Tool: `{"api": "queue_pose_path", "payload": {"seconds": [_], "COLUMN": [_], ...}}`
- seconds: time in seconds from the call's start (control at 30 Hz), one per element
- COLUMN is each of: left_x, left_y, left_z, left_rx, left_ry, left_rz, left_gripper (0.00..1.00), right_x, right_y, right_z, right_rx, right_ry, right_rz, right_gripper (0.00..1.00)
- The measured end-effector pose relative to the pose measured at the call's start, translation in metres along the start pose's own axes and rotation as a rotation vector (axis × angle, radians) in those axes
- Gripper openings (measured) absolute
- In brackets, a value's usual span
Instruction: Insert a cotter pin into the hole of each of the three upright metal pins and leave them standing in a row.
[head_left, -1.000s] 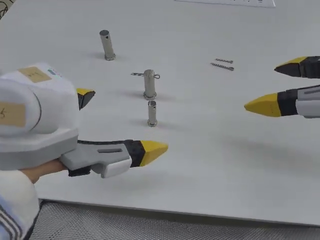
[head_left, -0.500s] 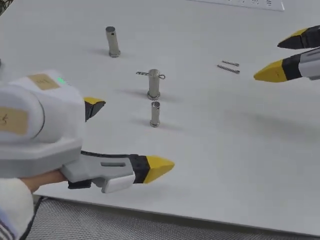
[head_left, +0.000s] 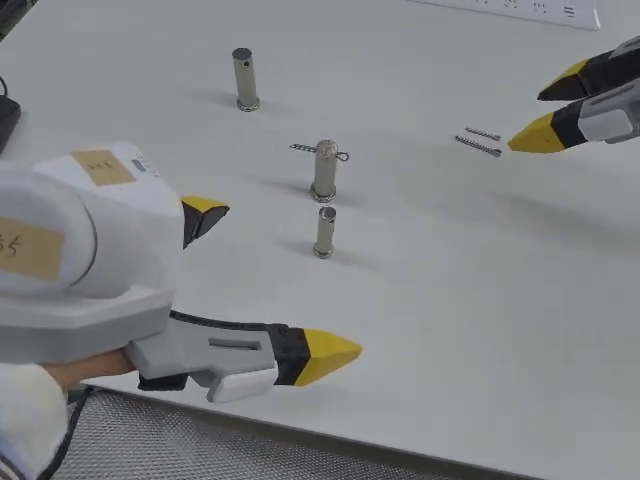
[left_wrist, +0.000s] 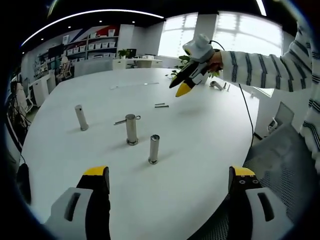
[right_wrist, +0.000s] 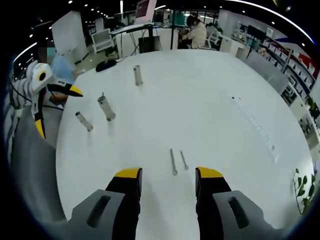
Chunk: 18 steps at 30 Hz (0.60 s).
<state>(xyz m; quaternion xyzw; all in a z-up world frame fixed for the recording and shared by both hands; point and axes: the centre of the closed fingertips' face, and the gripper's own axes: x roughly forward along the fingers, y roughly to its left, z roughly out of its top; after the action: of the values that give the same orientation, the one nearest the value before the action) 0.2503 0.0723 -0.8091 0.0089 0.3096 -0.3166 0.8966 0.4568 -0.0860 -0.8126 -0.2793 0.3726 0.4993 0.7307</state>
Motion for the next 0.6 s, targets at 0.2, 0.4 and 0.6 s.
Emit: {"api": "queue_pose_path", "payload": {"seconds": [0.2,0.4,0.6], "left_x": [-0.001,-0.002,-0.002], "left_y": [-0.002,-0.003,0.000], "left_z": [-0.004,-0.004,-0.005], "left_rx": [0.014,0.007,0.007], "left_ry": [0.014,0.014,0.018], "left_rz": [-0.006,-0.006,0.000], "left_gripper": [0.97,0.97,0.96], "right_x": [0.014,0.031,0.041], "right_y": [-0.009,-0.018,-0.024], "right_z": [-0.001,-0.010,-0.015], "right_rx": [-0.013,-0.037,-0.020], "right_ry": [0.036,0.081,0.116], "right_rz": [0.017,0.031,0.044], "right_gripper": [0.38,0.30,0.23]}}
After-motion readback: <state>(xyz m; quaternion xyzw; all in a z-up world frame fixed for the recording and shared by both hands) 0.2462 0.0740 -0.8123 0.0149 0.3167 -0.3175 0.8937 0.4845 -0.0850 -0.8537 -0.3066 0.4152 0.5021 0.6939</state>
